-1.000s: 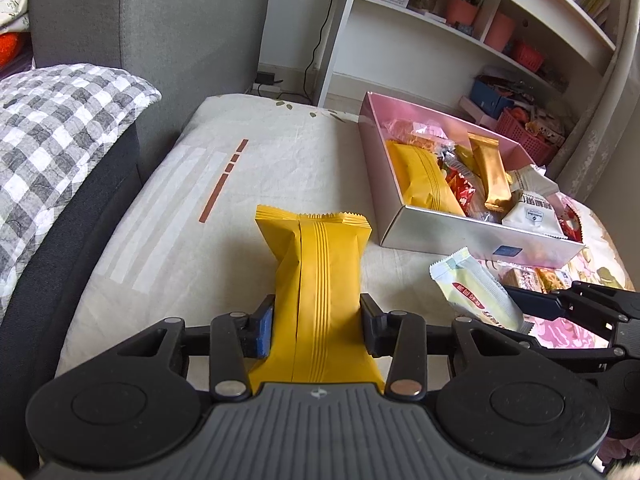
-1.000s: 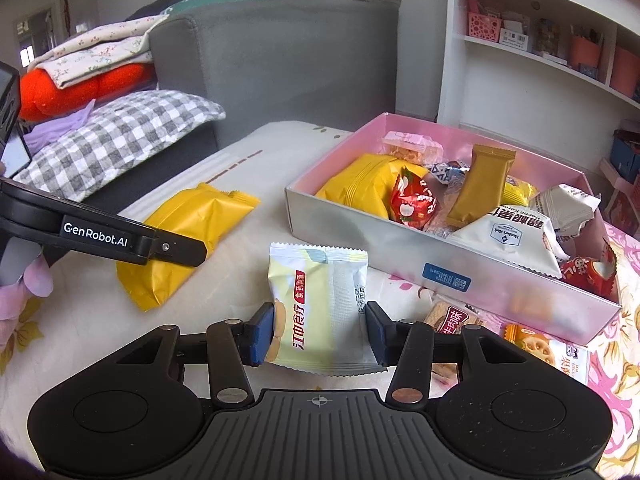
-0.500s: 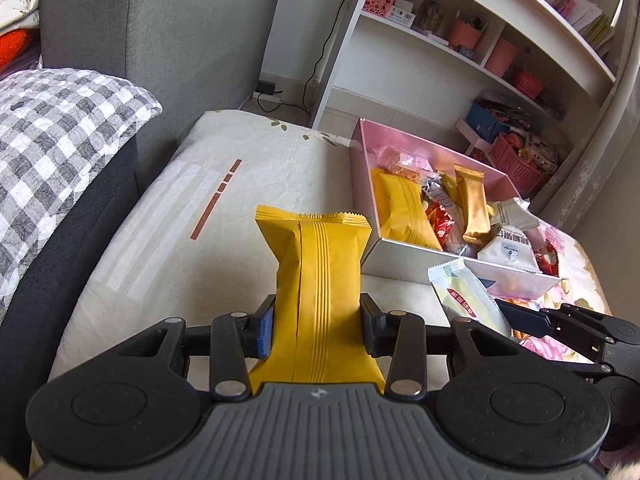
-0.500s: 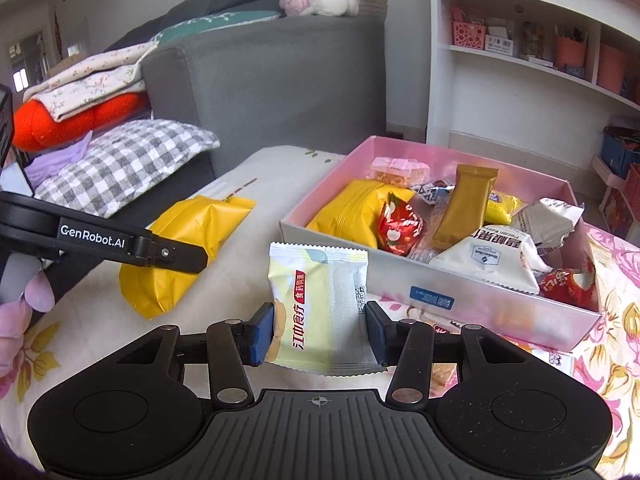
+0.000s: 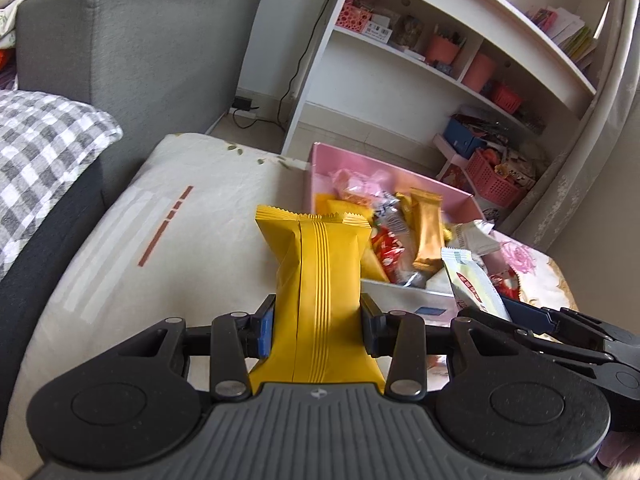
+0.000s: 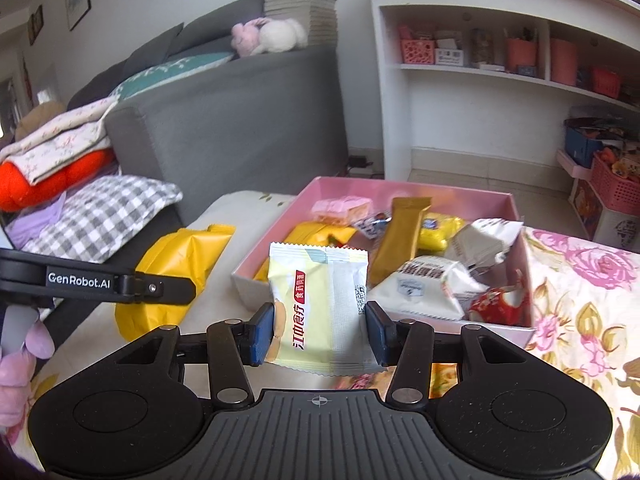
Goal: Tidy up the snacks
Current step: 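Carry the yellow cake pack and white wafer pack into the box with both grippers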
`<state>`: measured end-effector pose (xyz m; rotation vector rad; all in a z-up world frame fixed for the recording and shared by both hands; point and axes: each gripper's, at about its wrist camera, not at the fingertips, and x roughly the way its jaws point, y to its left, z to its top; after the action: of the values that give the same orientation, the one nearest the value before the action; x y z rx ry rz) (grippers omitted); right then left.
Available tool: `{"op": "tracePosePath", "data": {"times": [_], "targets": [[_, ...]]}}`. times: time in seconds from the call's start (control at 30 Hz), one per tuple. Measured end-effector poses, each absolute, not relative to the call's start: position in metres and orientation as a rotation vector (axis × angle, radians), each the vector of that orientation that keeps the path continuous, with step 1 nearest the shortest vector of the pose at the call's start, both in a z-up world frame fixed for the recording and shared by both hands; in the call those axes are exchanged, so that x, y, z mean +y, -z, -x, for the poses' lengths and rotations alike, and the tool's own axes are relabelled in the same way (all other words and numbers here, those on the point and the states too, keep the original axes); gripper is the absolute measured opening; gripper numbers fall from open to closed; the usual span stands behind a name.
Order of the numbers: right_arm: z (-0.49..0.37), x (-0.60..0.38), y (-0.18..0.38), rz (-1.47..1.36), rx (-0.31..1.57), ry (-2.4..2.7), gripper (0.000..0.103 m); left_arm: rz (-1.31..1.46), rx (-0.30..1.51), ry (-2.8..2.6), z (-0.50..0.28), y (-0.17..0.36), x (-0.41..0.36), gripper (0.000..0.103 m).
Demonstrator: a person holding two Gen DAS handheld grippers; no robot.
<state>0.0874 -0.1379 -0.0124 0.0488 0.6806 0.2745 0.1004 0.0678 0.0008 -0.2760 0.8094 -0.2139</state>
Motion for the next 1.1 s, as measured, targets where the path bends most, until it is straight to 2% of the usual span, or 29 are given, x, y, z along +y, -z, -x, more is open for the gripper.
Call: {"op": "tracePosePath", "data": {"times": [0.53, 0.8, 1.1], "targets": [[-0.108, -0.217, 0.001, -0.281, 0.641, -0.124, 0.047, 0.302, 0.776, 0.267, -0.122, 0.000, 0.030, 0.037], [-0.123, -0.247, 0.013, -0.433, 0.666, -0.097, 0.047, 0.335, 0.762, 0.260, -0.145, 0.006, 0.014, 0.037], [-0.134, -0.241, 0.022, -0.401, 0.686, -0.124, 0.047, 0.245, 0.735, 0.262, -0.162, 0.018, -0.011, 0.038]]}}
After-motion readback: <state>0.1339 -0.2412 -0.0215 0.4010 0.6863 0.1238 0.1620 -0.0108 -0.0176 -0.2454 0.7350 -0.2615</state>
